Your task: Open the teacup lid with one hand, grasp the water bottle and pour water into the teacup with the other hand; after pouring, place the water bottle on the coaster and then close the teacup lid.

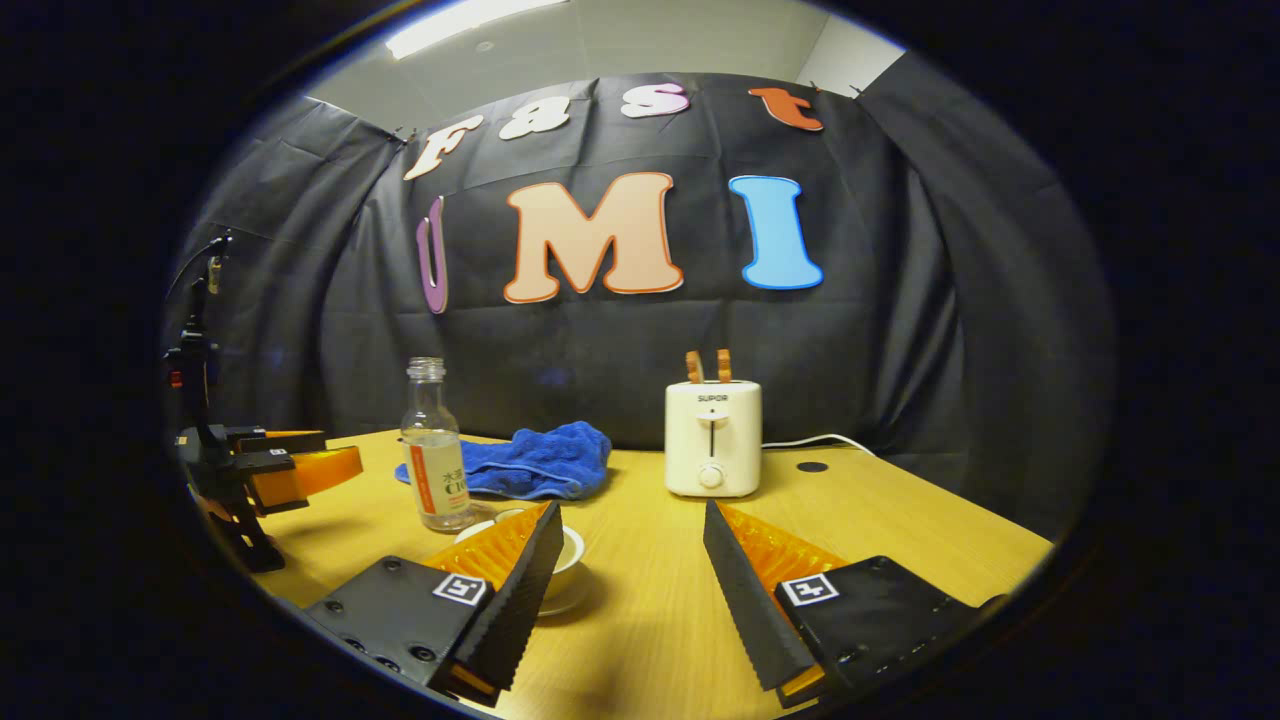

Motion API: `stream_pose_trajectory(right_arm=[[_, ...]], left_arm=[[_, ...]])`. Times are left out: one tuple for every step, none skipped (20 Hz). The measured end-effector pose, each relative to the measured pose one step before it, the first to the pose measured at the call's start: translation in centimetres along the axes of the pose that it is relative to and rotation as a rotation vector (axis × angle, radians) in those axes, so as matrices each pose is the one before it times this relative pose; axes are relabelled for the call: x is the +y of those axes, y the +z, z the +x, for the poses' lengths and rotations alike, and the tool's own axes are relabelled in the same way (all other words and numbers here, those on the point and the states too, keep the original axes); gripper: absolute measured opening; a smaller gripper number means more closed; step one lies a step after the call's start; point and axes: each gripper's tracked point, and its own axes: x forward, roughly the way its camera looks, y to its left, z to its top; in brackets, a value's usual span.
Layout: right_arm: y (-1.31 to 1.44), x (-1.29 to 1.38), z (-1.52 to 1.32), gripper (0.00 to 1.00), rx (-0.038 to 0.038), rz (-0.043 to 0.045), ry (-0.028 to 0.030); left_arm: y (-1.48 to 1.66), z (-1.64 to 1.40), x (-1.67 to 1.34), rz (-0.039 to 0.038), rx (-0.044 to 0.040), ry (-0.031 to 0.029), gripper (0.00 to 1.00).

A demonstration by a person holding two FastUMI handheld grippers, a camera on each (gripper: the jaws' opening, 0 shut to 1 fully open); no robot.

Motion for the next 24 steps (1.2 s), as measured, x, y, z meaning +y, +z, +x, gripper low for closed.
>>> stream_pose_trajectory(right_arm=[[0.013, -0.822, -0.137, 0.90, -0.00134, -0.00147, -0.03075], [0.072, -0.660, -0.286, 0.90, -0.00184, -0.00095, -0.02782], [-0.002, -0.484, -0.175, 0.87, -0.00134, -0.00075, -0.01985], [-0.029, -0.201, -0.039, 0.90, -0.00036, -0.00082, -0.01345], [0.089, -0.175, -0.035, 0.90, -0.00069, -0.00067, -0.00912], [-0.088, -0.055, -0.012, 0.90, 0.00085, -0.00043, -0.00447], [0.077, -0.087, -0.024, 0.90, -0.00107, -0.00035, -0.00536], [0.051, -0.127, -0.017, 0.90, 0.00002, 0.00021, -0.00420], [-0.094, 0.017, 0.043, 0.90, -0.00018, -0.00035, -0.00044], [0.017, 0.005, -0.043, 0.90, -0.00009, 0.00026, -0.00013], [-0.017, 0.000, 0.031, 0.94, -0.00018, -0.00005, 0.00017], [-0.040, -0.003, 0.017, 0.93, 0.00008, 0.00016, -0.00002], [0.044, 0.009, 0.018, 0.90, -0.00011, 0.00000, 0.00002], [-0.043, -0.014, -0.007, 0.90, 0.00000, 0.00018, 0.00002], [0.003, 0.013, 0.005, 0.90, 0.00013, 0.00016, 0.00002], [-0.029, 0.010, 0.032, 0.94, -0.00034, -0.00013, 0.00007], [-0.001, -0.008, 0.013, 0.94, 0.00005, 0.00009, -0.00006], [-0.019, 0.012, -0.001, 0.94, -0.00022, -0.00003, 0.00003], [0.036, -0.005, -0.014, 0.90, 0.00002, 0.00016, -0.00005], [-0.034, 0.009, 0.003, 0.90, -0.00019, -0.00005, 0.00003], [-0.001, -0.009, 0.015, 0.90, -0.00004, 0.00004, 0.00003], [-0.007, -0.001, -0.006, 0.90, -0.00004, 0.00003, 0.00000], [0.022, -0.015, -0.011, 0.90, -0.00013, -0.00003, -0.00009], [-0.042, 0.012, 0.052, 0.90, 0.00007, 0.00010, -0.00007]], left_arm=[[0.076, -0.119, -0.063, 0.00000, 0.00030, -0.00376, 0.96], [-0.047, 0.002, 0.074, 0.00006, 0.00052, 0.00053, 0.96], [0.030, -0.023, 0.124, 0.00015, -0.00015, 0.00557, 0.96], [-0.043, -0.025, 0.174, 0.00037, 0.00086, 0.00813, 0.96], [0.019, -0.023, 0.060, -0.00027, 0.00112, 0.00455, 0.96], [0.017, 0.030, -0.017, 0.00016, -0.00076, 0.00084, 0.96], [0.004, -0.013, -0.030, 0.00043, 0.00058, -0.00004, 0.96], [0.005, -0.013, 0.040, -0.00022, -0.00029, -0.00021, 0.96], [0.006, 0.039, -0.016, -0.00009, 0.00027, -0.00001, 0.95], [-0.025, -0.091, 0.014, 0.00025, 0.00005, -0.00013, 0.95], [0.029, 0.066, 0.013, -0.00018, -0.00062, 0.00012, 0.95], [-0.025, -0.005, 0.000, 0.00022, 0.00024, -0.00008, 0.96], [0.060, -0.024, -0.016, 0.00026, -0.00040, -0.00003, 0.96], [0.028, -0.002, 0.022, 0.00004, 0.00002, 0.00031, 0.96], [-0.040, -0.013, 0.028, 0.00009, 0.00043, 0.00055, 0.95], [0.038, -0.079, 0.030, 0.00006, -0.00040, 0.00054, 0.95], [0.033, 0.008, 0.021, -0.00003, 0.00012, 0.00138, 0.95], [-0.069, 0.052, 0.052, 0.00006, 0.00027, 0.00174, 0.95], [0.031, -0.053, -0.006, 0.00007, -0.00022, 0.00072, 0.95], [-0.008, 0.008, 0.033, 0.00008, 0.00054, 0.00047, 0.96], [0.021, 0.003, 0.032, 0.00002, 0.00005, 0.00190, 0.96], [-0.022, -0.026, 0.057, 0.00003, -0.00013, 0.00159, 0.96], [0.046, -0.003, -0.017, -0.00021, 0.00086, 0.00024, 0.96], [-0.032, 0.029, 0.013, -0.00049, 0.00020, 0.00001, 0.96]])
